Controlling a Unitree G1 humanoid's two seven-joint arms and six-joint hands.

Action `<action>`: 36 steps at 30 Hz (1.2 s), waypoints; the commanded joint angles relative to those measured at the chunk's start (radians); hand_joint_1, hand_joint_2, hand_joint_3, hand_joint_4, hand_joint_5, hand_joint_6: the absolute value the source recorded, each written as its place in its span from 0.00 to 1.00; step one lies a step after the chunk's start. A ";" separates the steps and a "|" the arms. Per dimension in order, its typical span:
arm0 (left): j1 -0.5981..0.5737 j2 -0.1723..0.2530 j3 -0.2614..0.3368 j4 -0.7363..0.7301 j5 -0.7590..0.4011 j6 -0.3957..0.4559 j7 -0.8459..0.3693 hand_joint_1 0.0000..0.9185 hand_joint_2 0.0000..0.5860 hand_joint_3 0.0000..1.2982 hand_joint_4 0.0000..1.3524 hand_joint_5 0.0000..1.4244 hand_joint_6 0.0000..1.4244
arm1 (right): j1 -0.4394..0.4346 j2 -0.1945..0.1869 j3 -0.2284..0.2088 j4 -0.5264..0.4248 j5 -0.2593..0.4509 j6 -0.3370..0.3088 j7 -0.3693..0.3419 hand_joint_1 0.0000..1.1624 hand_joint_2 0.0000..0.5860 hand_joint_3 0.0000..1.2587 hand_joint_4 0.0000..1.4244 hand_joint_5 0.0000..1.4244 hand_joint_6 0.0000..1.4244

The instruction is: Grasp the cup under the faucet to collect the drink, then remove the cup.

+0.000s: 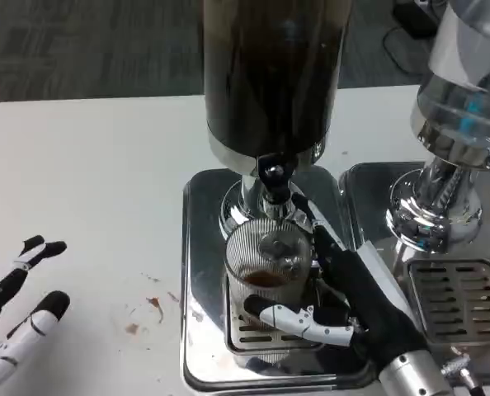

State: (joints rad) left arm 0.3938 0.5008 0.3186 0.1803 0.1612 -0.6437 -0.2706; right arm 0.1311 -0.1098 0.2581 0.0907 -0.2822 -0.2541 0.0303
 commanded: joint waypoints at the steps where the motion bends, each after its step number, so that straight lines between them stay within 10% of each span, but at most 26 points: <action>1: 0.010 0.016 -0.002 0.004 -0.012 -0.009 0.008 0.00 0.39 0.13 0.00 0.01 0.00 | -0.004 0.015 0.010 0.037 0.009 -0.015 -0.004 0.73 0.22 0.05 0.14 0.22 0.34; 36: -0.004 0.023 -0.006 0.008 -0.030 -0.003 0.010 0.00 0.40 0.17 0.00 0.02 0.00 | 0.001 0.041 0.000 0.049 -0.051 -0.047 -0.149 0.81 0.27 0.33 0.36 0.49 0.62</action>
State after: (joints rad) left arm 0.3946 0.5087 0.3195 0.1801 0.1394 -0.6437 -0.2626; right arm 0.1200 -0.0699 0.2670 0.1433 -0.3288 -0.2946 -0.1064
